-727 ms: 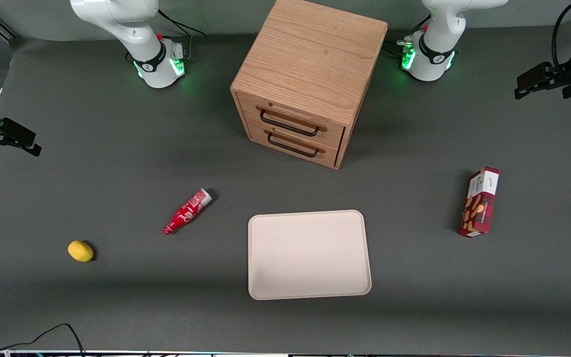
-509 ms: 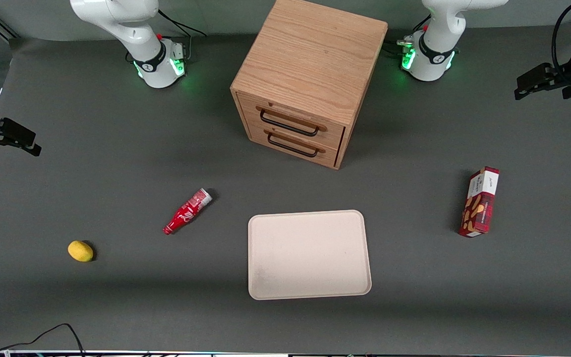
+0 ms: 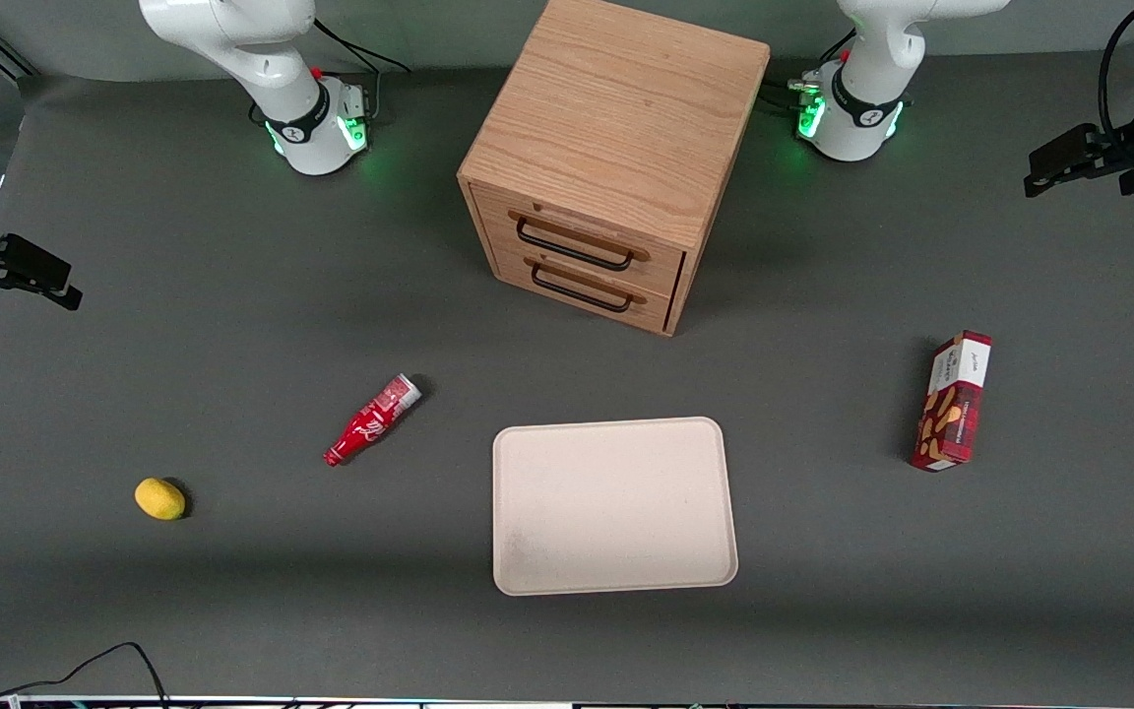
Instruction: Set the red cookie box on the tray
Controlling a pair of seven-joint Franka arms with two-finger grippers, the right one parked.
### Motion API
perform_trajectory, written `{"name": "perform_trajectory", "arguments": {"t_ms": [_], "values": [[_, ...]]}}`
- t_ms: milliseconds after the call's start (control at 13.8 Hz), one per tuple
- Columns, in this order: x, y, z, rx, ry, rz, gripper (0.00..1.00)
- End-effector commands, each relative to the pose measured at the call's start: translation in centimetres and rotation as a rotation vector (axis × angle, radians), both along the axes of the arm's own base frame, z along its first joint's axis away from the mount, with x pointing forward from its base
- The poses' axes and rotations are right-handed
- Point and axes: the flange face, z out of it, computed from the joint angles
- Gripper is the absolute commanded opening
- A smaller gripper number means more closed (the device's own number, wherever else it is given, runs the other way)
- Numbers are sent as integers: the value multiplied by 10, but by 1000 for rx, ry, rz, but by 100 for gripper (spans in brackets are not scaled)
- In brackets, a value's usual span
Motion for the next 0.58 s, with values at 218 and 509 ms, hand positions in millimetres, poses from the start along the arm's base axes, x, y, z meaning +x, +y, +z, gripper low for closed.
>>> {"name": "perform_trajectory", "arguments": {"t_ms": [218,509], "values": [[0,21,5,12,-6,32,100],[27,81,-33,-23,3,-78,100]]}}
